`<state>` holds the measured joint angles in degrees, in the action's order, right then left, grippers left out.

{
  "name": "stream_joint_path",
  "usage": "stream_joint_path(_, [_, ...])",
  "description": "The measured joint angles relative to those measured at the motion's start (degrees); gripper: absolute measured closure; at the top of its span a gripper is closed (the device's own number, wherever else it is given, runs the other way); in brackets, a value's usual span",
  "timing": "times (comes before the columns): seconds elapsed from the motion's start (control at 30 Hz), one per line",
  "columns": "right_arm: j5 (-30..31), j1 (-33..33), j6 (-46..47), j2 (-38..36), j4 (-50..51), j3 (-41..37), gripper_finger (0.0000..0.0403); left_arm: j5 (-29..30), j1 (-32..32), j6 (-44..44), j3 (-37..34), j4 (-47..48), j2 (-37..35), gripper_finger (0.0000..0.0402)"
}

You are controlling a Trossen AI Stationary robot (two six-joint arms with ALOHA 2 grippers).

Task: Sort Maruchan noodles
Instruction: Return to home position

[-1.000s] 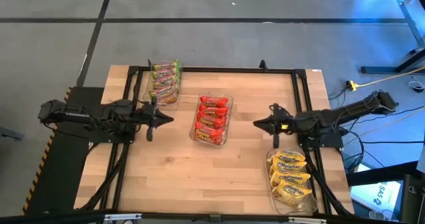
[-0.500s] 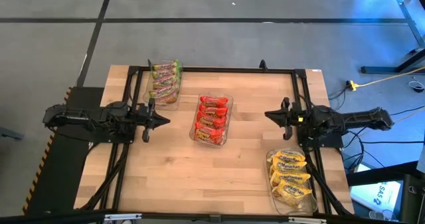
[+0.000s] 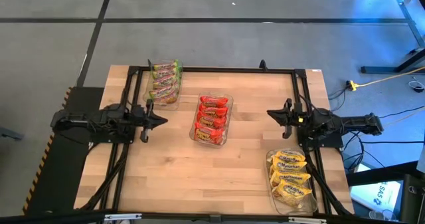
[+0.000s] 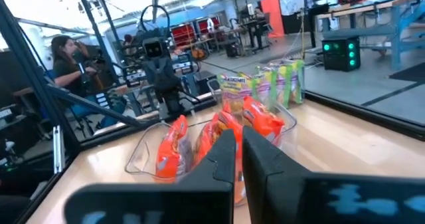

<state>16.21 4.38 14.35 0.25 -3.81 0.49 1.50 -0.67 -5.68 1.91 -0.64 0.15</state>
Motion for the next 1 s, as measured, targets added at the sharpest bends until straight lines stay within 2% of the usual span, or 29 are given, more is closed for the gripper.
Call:
stream_joint_path(0.3, [-0.6,0.1,-1.3,0.3,0.3,0.0,0.0401,0.9,0.0,2.0,-1.5,-0.4,0.0,0.0400])
stream_joint_path(0.67, [-0.6,0.1,-1.3,0.4,0.4,0.0,0.0401,0.9,0.0,2.4,-1.5,-0.3,0.6,0.0382])
stream_joint_path(1.0, [-0.8,0.1,-2.7,0.4,0.5,0.0,0.0401,0.8,0.0,2.3,-1.5,-0.3,0.6,0.0391])
